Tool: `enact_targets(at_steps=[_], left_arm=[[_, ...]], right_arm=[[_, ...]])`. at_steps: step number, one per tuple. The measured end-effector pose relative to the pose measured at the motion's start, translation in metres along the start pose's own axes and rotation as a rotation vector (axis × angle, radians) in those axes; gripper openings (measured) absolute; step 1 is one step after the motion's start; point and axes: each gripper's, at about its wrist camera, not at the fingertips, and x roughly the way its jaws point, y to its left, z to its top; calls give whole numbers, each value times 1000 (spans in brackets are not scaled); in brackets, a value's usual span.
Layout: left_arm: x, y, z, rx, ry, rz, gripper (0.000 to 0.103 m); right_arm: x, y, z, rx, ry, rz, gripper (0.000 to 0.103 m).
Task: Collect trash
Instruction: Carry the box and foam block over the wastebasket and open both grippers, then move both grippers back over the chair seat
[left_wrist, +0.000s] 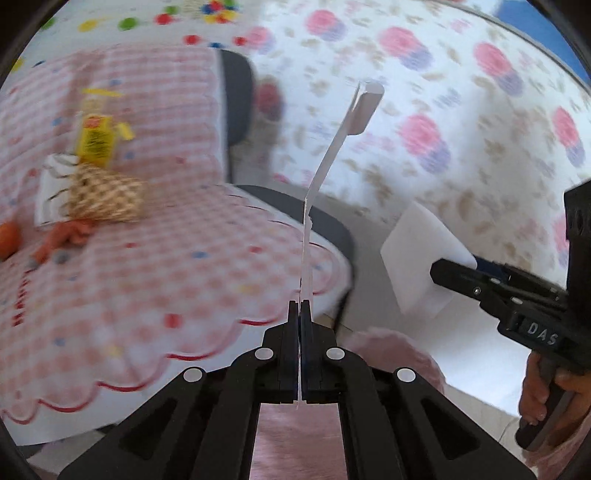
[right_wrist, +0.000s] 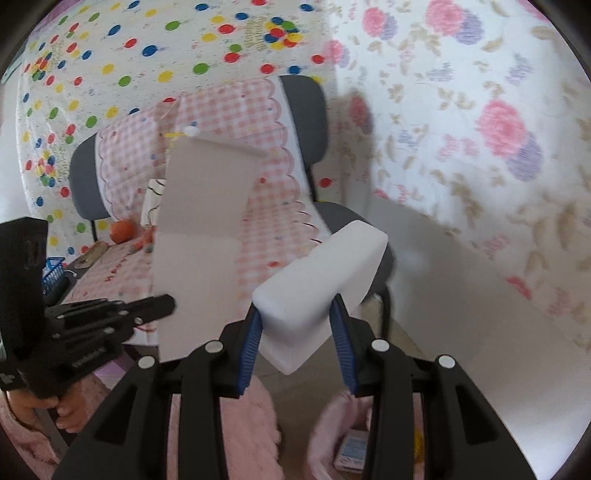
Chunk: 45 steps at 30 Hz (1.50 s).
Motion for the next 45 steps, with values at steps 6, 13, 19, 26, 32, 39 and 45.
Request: enact_targets(at_steps=[6,13,19,26,32,39,45], left_arm=[[22,-45,-12,68,39,-106,1],[56,-77,-22,102,133,-192,1],[87,-93,-27,119,194,-216,1],[119,-97,-32,120,257,-220,4],[116,-86,-29,91,235,-196,44],[67,-57,-13,109,122,-61,46],[30,-22,-8,71,83,37,46]], right_arm=[[-24,-24,-31,5,19,-99,37],[-25,-56,-68,72,86,-155,38],[-13,-81,-89,125,134,-174,39],[18,-108,-109,194,201,-180,42],[25,-113,-111,203,231,-203,51],[-22,-96,-66,173,74,-208,51],[-32,-58,-29,111,-16,-115,51]])
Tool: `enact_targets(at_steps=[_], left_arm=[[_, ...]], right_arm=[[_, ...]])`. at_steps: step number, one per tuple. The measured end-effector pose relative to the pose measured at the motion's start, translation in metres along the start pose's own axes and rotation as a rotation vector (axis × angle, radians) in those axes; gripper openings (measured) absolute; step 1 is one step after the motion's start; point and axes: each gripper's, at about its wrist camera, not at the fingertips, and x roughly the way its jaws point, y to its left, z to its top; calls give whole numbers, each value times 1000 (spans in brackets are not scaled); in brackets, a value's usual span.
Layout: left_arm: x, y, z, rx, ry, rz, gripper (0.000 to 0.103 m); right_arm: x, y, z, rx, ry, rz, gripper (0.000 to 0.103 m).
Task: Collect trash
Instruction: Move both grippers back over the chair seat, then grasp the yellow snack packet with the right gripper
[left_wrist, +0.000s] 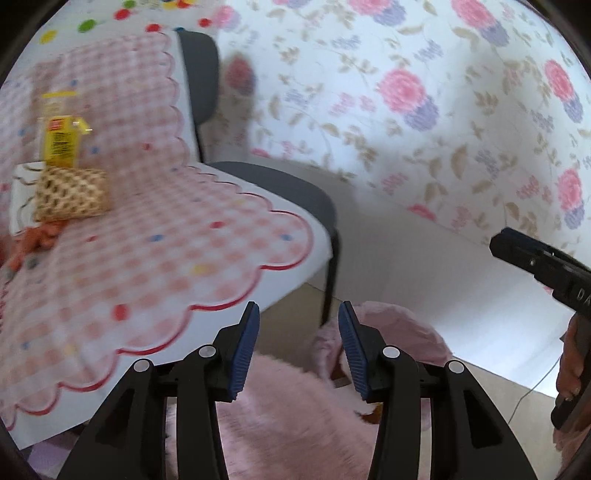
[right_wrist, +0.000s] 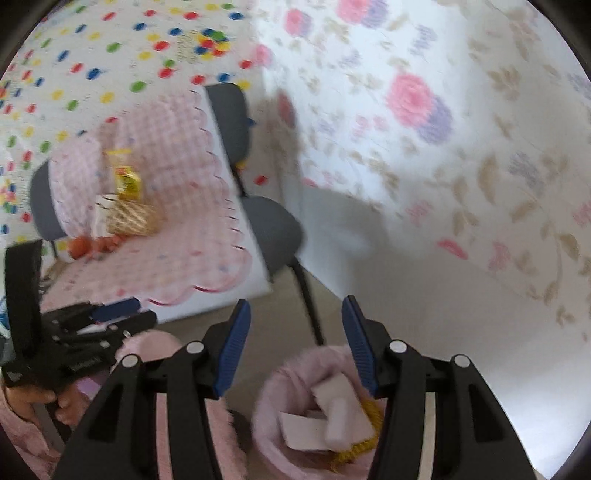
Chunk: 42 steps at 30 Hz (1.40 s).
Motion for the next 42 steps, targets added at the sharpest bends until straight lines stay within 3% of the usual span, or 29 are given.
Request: enact_targets(at_steps=[4,7,16,27,32,36,42], left_arm=[[-18,24,0,-52,-13,38,47],[-35,48,0,-101,-40,98,56],[-75,123,1,-230,-82,272,58],[-119,209,12,-352,-83,458,60],[-122,246,30,-369,-94,520,64],[-115,276,50,-360,-92,555,64],[-93,321,77,-375,-87,547,64]], right_arm=[[14,26,12,-30,7,67,51],[22,44,23,-55,10,100,51],[59,113,59,-170,34,207,51],[110,176,102,-211,61,350,51],[136,208,126,-245,61,402,38],[165,239,153,-287,47,435,38],[223,281,188,-346,50,467,38]])
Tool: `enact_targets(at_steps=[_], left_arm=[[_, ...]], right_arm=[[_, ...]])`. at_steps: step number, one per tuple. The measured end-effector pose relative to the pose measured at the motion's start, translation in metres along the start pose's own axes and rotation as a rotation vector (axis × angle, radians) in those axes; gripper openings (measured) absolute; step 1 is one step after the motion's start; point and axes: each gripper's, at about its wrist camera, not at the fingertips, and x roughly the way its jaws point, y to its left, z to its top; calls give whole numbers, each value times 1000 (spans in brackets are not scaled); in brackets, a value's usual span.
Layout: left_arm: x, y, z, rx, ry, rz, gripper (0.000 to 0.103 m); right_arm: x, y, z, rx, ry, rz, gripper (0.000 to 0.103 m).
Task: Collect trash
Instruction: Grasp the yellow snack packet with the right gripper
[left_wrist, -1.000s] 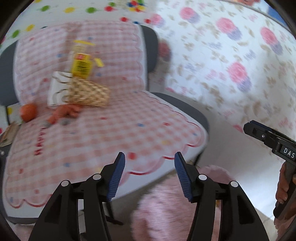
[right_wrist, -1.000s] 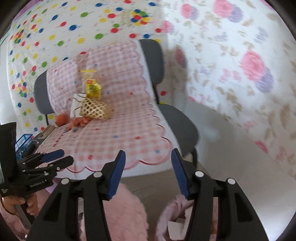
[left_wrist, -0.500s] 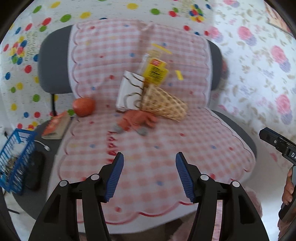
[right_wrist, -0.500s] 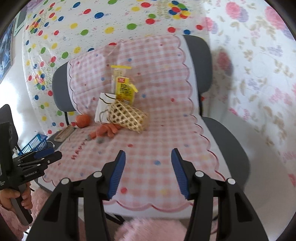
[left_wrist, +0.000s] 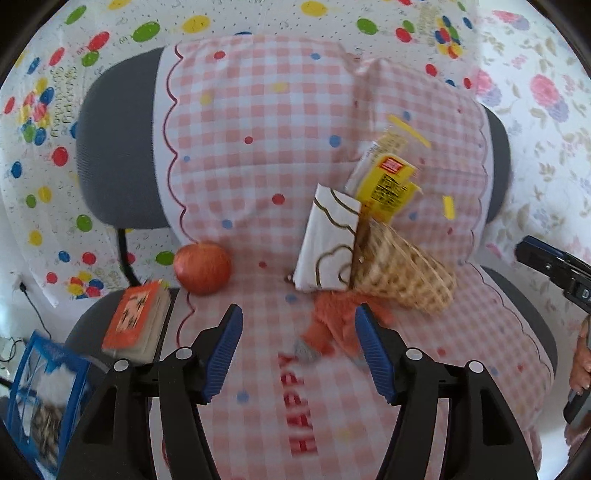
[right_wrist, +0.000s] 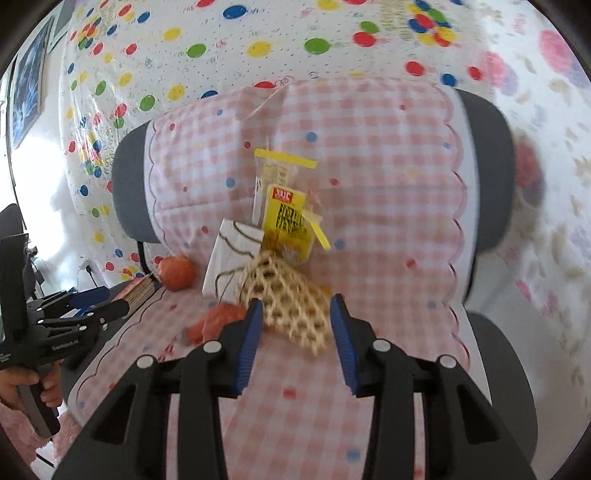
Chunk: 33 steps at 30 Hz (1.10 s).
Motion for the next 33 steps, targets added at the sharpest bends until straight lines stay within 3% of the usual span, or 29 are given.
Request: enact_targets(at_steps=[4,12,14,22,24,25,26,27,30,33], left_arm=[[31,3,19,7,13,-12,64],[81,5,47,22,28,-32,64],[89,5,52,25,27,-34,64],[102,14,54,11,54,-43,64],[102,16,53,8,59,-38,64],[99,18,53,7,60,-34,64],[98,20,52,6,59,-30,64],[96,21,52,5,58,-27,64],[88,23,53,1,49,-26,64],[83,22,54,0,44,-36,64]], right_arm=[[42,-8,24,-15,5,0,46],[100,-22,80,-50,-13,25,52],[114,-23,91,-68,-5,40,57],[140,-9,103,-185,-11,86,62],[142,-7,106,-191,-11,104,53],[141,-6,107,-192,-9,119,42],[139,-5,109,-191,-7,130,24],[135,-3,109,-190,-5,146,18],[114,5,107,-226,-42,122,4],[81,7,109,-226,-144,39,2]])
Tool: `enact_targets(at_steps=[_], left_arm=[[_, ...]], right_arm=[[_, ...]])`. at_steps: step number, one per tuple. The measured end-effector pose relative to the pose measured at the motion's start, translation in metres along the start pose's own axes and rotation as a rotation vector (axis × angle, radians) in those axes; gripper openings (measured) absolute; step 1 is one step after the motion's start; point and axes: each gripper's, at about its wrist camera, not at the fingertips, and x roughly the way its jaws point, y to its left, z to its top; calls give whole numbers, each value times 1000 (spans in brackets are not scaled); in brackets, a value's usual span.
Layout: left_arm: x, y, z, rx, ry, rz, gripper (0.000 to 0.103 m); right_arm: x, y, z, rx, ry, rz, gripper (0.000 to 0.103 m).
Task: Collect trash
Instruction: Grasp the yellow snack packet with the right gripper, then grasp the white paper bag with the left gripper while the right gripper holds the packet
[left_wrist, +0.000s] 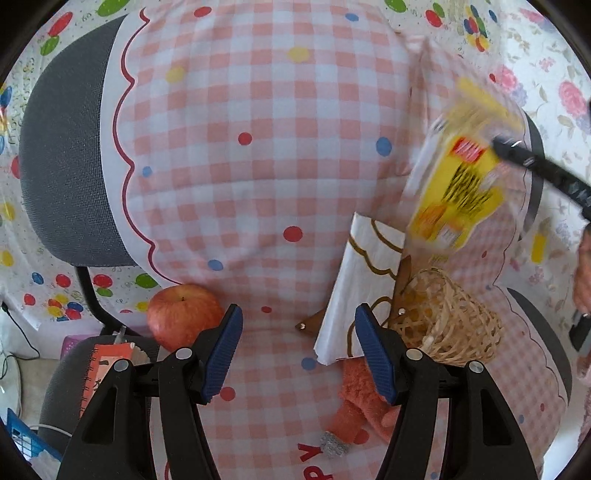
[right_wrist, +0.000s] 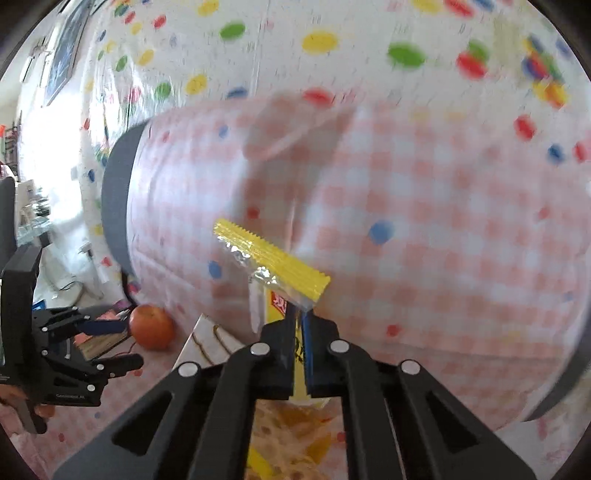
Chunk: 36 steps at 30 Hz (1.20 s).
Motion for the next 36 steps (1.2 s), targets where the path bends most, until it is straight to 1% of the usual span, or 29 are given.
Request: enact_targets(at_steps=[1,4,7,9,10,11,13,15,17,19,21,22,23,24,27,30,31,32,33,36], left_arm=[[1,-1,0,1,2,-9,64],[6,-7,-1,15,9,-35,64],[19,-12,-4,22,26,-66,64],[30,-13,-4,16,44,-93,62],[37,-14,-3,12,49,-105,61],[41,-14,-2,10,50,-114,56],[51,-14,2,2,54,-143,53],[59,-15,6,0,57,-173,50],[67,-18,11,11,60,-196,44],[73,-22,14,21,73,-213,38],[76,-25,16,30,83,-218,26],[76,-26,17,34,82,-216,13],[74,-28,18,32,77,-218,6],[70,-29,18,27,67,-217,5],[37,-31,22,29,-17,-206,2],[-18,-36,34,32,-130,-181,2],[-34,-38,37,30,-153,-169,2],[-53,-40,38,28,-174,-155,2],[-63,-42,38,27,-183,-148,2],[-97,-59,25,53,-194,-122,2]], right_arm=[[-14,-2,3,5,-35,-45,2],[-50,-9,7,29,-104,-165,2],[-77,-13,-2,18,-118,-267,2],[-90,-22,-13,16,-99,-296,2],[-92,-22,-17,21,-92,-301,2],[-97,-25,-23,34,-84,-300,2],[-108,-32,-35,65,-73,-283,2],[-112,-33,-44,107,-58,-244,2],[-116,-34,-54,155,-44,-195,2],[-118,-34,-60,176,-36,-179,2],[-120,-31,-64,179,-31,-177,2],[-122,-29,-66,175,-32,-182,1],[-123,-28,-67,169,-33,-188,2],[-126,-26,-67,162,-35,-197,2],[-137,-25,-65,154,-53,-225,2],[-155,-25,-63,165,-75,-253,2],[-161,-25,-62,172,-79,-258,2],[-169,-23,-64,182,-80,-263,2],[-174,-22,-65,188,-79,-266,2],[-189,-17,-78,216,-57,-266,2]])
